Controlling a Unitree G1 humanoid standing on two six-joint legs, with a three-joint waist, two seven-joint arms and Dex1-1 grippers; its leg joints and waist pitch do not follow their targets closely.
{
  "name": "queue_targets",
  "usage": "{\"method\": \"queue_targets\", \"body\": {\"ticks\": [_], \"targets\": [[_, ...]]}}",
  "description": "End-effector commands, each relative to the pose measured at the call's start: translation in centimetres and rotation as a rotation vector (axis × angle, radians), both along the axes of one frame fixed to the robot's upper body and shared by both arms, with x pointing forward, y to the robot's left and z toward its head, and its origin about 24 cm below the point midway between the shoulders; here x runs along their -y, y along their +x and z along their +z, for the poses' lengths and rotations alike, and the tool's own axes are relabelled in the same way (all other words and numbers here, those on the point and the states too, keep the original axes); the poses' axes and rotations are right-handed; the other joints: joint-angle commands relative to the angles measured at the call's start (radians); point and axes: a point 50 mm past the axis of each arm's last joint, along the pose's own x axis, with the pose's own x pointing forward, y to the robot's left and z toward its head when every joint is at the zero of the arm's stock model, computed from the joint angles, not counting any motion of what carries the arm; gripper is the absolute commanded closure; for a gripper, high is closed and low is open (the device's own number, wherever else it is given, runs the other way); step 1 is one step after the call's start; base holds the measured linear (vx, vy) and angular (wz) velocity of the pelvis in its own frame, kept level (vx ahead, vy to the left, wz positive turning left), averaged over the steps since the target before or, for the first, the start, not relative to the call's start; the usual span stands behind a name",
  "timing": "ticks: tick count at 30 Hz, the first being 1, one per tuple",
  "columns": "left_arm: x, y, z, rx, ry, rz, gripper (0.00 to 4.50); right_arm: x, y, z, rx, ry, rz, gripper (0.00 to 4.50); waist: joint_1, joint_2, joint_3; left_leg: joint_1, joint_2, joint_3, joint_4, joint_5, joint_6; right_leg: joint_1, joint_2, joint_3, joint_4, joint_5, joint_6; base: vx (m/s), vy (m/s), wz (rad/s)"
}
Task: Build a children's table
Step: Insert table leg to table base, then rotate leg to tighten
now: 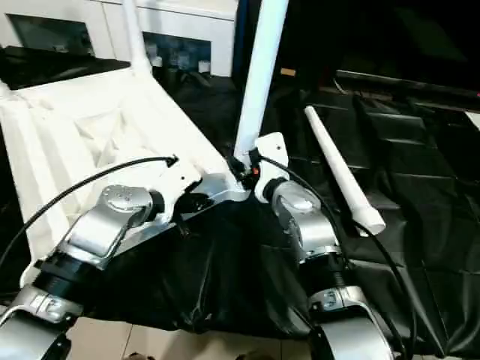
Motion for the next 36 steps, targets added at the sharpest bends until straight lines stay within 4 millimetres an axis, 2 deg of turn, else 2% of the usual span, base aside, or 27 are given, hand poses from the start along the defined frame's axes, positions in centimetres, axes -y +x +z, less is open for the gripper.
{"method": "queue_targets", "body": {"ticks": [1,2,4,5,6,9,10,12,13,16,23,24,25,29,31,36], "targets": [[2.4,-0.7,2.0,0.062,-0.078,-0.155,4.50,-1.0,-1.6,-4.6,-0.217,-0.052,0.041,2.29,0.010,0.015,-0.052,0.003,0.024,-0.003,-0.058,-0.084,0.028,0.053,-0.064,0.035,-0.054,0.086,-0.248,0.000,0.000,0.00],[2.4,-0.7,2.0,0.064,-0.081,-0.165,4.50,-1.0,-1.5,-4.4,-0.207,-0.047,0.049,2.08,0.010,0.016,-0.052,0.003,0.024,-0.003,-0.058,-0.087,0.026,0.053,-0.064,0.035,-0.055,0.080,-0.248,0.000,0.000,0.00],[2.2,-0.7,2.1,0.064,-0.085,-0.178,4.50,-1.0,-1.4,-4.2,-0.192,-0.047,0.058,2.08,0.010,0.018,-0.055,0.005,0.025,-0.003,-0.056,-0.085,0.024,0.053,-0.065,0.035,-0.053,0.083,-0.253,0.000,0.000,0.00],[2.2,-0.8,2.1,0.063,-0.087,-0.183,4.50,-1.0,-1.4,-4.1,-0.187,-0.049,0.060,1.85,0.017,0.019,-0.056,0.008,0.027,0.000,-0.054,-0.080,0.027,0.051,-0.066,0.036,-0.052,0.104,-0.259,0.000,0.000,0.00],[2.2,-0.8,2.1,0.063,-0.087,-0.183,4.50,-1.0,-1.4,-4.1,-0.187,-0.049,0.060,1.75,0.016,0.015,-0.057,0.005,0.025,0.000,-0.053,-0.065,0.029,0.054,-0.063,0.036,-0.048,0.126,-0.262,0.000,0.000,0.00],[1.8,-0.8,2.2,0.057,-0.109,-0.199,4.50,-0.8,-1.1,-3.5,-0.158,-0.042,0.079,1.62,0.022,0.019,-0.061,0.007,0.023,0.002,-0.049,-0.012,0.046,0.055,-0.060,0.034,-0.040,0.209,-0.274,0.000,0.000,0.00],[1.6,-0.8,2.2,0.055,-0.107,-0.203,4.50,-0.7,-1.0,-3.4,-0.149,-0.049,0.082,1.34,0.025,0.018,-0.060,0.005,0.023,0.002,-0.049,-0.007,0.053,0.057,-0.059,0.034,-0.039,0.227,-0.276,0.000,0.000,0.00],[1.4,-0.8,2.1,0.055,-0.104,-0.205,4.50,-0.6,-0.9,-3.2,-0.138,-0.055,0.085,1.26,0.027,0.020,-0.061,0.007,0.023,0.002,-0.049,-0.012,0.053,0.056,-0.060,0.034,-0.039,0.220,-0.275,0.000,0.000,0.00],[1.2,-0.8,2.1,0.055,-0.103,-0.212,4.50,-0.5,-0.9,-2.7,-0.115,-0.052,0.103,1.14,0.028,0.017,-0.062,0.007,0.024,0.002,-0.048,-0.014,0.052,0.058,-0.061,0.033,-0.039,0.214,-0.277,0.000,0.000,0.00],[1.0,-0.9,2.1,0.055,-0.100,-0.228,4.50,-0.3,-0.9,-2.2,-0.088,-0.050,0.137,0.83,0.033,0.019,-0.065,0.006,0.023,0.003,-0.045,0.001,0.054,0.060,-0.061,0.034,-0.035,0.233,-0.280,0.000,0.000,0.00],[0.0,-1.5,2.0,0.049,-0.101,-0.365,4.50,1.0,-2.0,-0.5,0.010,-0.078,0.308,0.77,0.045,0.019,-0.070,0.007,0.022,0.003,-0.036,0.050,0.085,0.061,-0.057,0.031,-0.025,0.321,-0.287,0.000,0.000,0.00],[0.0,-1.5,2.0,0.048,-0.102,-0.369,4.50,1.0,-2.0,-0.4,0.011,-0.079,0.311,0.77,0.049,0.023,-0.071,0.008,0.023,0.002,-0.035,0.051,0.086,0.060,-0.057,0.031,-0.023,0.325,-0.287,0.000,0.000,0.00],[-0.3,-1.8,1.9,0.032,-0.106,-0.402,4.50,1.4,-2.4,-0.2,0.028,-0.099,0.365,0.77,0.052,0.021,-0.070,0.008,0.024,0.004,-0.035,0.051,0.088,0.060,-0.056,0.031,-0.022,0.330,-0.287,0.000,0.000,0.00],[-0.9,-2.1,1.6,0.032,-0.076,-0.474,4.50,2.2,-3.6,-0.1,0.030,-0.147,0.480,0.77,0.065,0.023,-0.065,0.012,0.028,0.005,-0.037,-0.003,0.078,0.052,-0.059,0.031,-0.028,0.251,-0.278,0.000,0.000,0.00],[-1.4,-2.3,1.3,0.021,-0.068,-0.531,4.50,2.8,-4.5,-0.2,0.027,-0.171,0.559,0.77,0.070,0.022,-0.064,0.011,0.028,0.003,-0.038,-0.034,0.066,0.052,-0.060,0.030,-0.031,0.197,-0.269,0.000,0.000,0.00],[-1.9,-2.8,0.9,-0.014,-0.059,-0.604,4.50,3.5,-5.8,-0.3,-0.015,-0.171,0.668,0.77,0.073,0.020,-0.060,0.008,0.029,0.001,-0.040,-0.082,0.049,0.051,-0.065,0.031,-0.035,0.119,-0.258,0.000,0.000,0.00]]}}
